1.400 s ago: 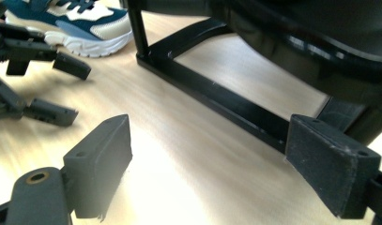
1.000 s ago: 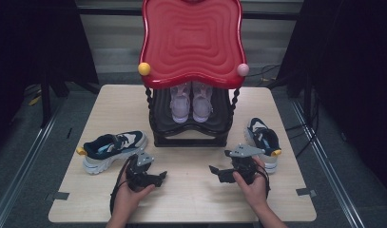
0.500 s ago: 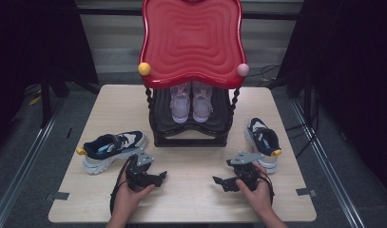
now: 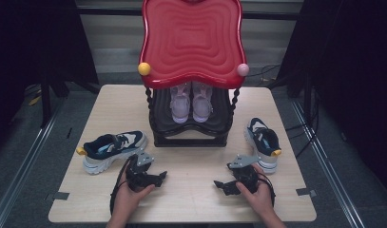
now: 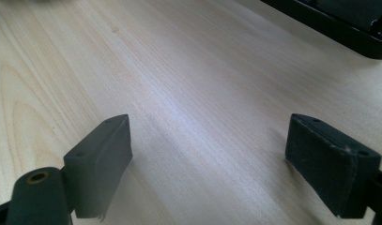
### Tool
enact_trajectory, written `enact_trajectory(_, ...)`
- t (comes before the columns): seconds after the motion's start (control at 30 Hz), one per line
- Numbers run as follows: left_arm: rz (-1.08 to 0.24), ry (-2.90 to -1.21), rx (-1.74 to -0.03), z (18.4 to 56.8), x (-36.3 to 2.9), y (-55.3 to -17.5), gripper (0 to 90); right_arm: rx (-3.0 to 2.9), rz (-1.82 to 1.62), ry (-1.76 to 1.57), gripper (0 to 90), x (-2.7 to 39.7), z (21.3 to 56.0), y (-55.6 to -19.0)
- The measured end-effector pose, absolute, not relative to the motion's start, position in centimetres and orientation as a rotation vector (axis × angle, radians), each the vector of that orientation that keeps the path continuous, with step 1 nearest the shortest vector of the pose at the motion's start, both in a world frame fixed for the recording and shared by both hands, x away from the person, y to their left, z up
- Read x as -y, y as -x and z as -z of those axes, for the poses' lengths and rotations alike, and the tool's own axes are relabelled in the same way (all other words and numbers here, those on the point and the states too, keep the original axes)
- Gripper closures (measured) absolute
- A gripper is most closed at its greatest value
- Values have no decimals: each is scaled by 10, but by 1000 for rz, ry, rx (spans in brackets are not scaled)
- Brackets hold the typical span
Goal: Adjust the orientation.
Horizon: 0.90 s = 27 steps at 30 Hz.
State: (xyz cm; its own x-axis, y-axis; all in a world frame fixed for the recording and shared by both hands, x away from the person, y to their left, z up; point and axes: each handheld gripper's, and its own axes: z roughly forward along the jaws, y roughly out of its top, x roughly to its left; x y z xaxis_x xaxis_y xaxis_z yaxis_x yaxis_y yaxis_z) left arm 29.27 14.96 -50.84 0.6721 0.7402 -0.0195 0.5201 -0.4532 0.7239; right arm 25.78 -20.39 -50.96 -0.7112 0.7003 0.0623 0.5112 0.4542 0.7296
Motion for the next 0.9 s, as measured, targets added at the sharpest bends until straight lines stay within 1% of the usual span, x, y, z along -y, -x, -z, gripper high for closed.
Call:
enact_trajectory(0.6,-387,-2161,-970,508,-150,-291,150,-2450,-1062,-1027,128,201,511,-256)
enact_trajectory(0.9,-379,-2175,-979,506,-151,-289,164,-2448,-1061,-1036,128,201,510,-256)
